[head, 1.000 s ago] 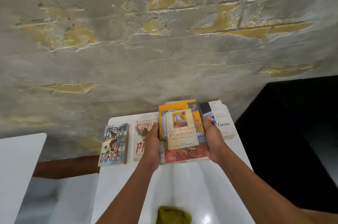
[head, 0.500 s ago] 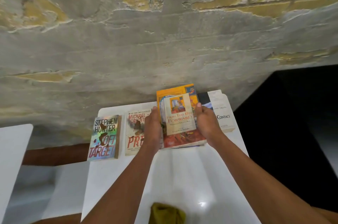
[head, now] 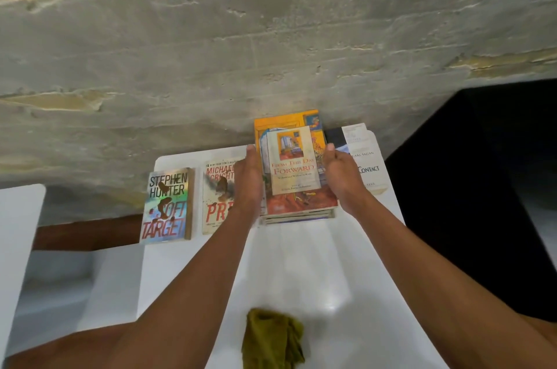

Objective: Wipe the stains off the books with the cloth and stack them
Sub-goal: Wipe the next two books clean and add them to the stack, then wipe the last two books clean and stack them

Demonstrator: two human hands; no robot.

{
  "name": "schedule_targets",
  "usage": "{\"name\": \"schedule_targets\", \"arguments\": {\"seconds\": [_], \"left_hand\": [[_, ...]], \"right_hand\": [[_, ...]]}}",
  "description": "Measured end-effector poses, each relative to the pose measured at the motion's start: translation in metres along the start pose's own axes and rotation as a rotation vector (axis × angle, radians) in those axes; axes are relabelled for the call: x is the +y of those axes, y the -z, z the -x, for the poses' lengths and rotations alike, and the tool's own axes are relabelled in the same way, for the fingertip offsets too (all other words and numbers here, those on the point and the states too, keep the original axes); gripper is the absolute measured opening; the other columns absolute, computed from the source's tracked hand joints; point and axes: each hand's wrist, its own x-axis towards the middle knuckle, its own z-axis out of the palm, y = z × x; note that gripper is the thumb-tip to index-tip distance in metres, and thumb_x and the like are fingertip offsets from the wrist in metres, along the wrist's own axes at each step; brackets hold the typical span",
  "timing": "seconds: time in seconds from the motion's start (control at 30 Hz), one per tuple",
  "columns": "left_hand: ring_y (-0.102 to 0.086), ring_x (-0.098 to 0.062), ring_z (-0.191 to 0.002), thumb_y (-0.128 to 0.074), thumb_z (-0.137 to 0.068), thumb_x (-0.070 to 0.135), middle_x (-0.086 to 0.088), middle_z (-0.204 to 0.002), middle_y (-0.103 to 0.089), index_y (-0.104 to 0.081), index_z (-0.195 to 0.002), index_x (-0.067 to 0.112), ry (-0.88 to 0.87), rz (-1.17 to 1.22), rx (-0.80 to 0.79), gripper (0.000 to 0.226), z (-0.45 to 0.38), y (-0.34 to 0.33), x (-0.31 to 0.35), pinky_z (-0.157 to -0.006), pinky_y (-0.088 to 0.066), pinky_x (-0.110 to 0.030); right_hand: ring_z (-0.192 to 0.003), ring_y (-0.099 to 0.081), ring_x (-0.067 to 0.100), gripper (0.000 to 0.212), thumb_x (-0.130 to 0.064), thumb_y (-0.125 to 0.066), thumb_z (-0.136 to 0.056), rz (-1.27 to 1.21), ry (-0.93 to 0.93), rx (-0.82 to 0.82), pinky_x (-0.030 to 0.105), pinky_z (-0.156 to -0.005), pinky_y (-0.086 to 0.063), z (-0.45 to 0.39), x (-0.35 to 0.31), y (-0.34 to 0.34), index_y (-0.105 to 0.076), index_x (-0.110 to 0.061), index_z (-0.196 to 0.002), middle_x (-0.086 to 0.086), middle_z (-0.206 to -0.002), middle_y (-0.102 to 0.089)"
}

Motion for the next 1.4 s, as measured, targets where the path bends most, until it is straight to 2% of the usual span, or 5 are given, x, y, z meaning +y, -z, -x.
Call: {"name": "schedule_targets", "arguments": {"seconds": [0.43,0.57,0.87,1.23,1.4], "left_hand": [[-0.074,-0.022,-0.097,-0.032,-0.104,0.057,-0.005,-0.105,-0.077,-0.077,-0.103,0.024,0.002,0.153,-0.141,0.055,0.042,0.003,0.026,-0.089,-0.056,-0.043],[-0.064,-0.034,-0.119,-0.038,-0.097,0.068,-0.012,-0.129,-0.068,-0.067,-0.13,0.023,-0.004,0.173,-0.264,0.063,0.042,0.01,0.012,-0.105,-0.046,-0.06],[-0.071,-0.029,-0.108,-0.032,-0.1,0.063,-0.008,-0.117,-0.074,-0.072,-0.121,0.028,-0.008,0.105,-0.249,0.057,0.04,0.005,0.017,-0.1,-0.051,-0.06],[-0.074,-0.009,-0.088,-0.023,-0.109,0.05,0.004,-0.102,-0.077,-0.068,-0.126,0.024,-0.008,0.029,-0.244,0.054,0.036,-0.002,0.022,-0.062,-0.058,-0.022],[-0.072,-0.026,-0.105,-0.025,-0.101,0.067,-0.006,-0.113,-0.075,-0.074,-0.119,0.03,0.052,0.046,-0.262,0.064,0.035,0.004,0.028,-0.099,-0.054,-0.052]], "right_hand": [[-0.075,-0.065,0.002,0.049,-0.04,-0.026,-0.108,-0.208,0.029,0.018,0.016,-0.055,-0.049,0.015,0.007,-0.005,-0.067,-0.013,-0.103,-0.009,-0.086,-0.067],[-0.077,-0.067,0.005,0.044,-0.035,-0.03,-0.108,-0.262,0.062,0.07,0.019,-0.058,-0.053,0.017,0.011,-0.01,-0.066,-0.017,-0.092,-0.003,-0.091,-0.071],[-0.082,-0.067,0.008,0.041,-0.037,-0.03,-0.108,-0.313,0.015,0.072,0.012,-0.052,-0.049,0.016,0.018,-0.012,-0.061,-0.012,-0.101,-0.003,-0.093,-0.067],[-0.074,-0.066,0.006,0.049,-0.04,-0.03,-0.108,-0.262,0.004,0.078,0.012,-0.047,-0.046,0.005,0.016,-0.012,-0.067,-0.008,-0.107,-0.002,-0.087,-0.069],[-0.077,-0.066,0.009,0.045,-0.041,-0.027,-0.108,-0.219,0.022,0.075,0.012,-0.048,-0.046,0.007,0.016,-0.009,-0.063,-0.015,-0.098,0.0,-0.086,-0.067]]}}
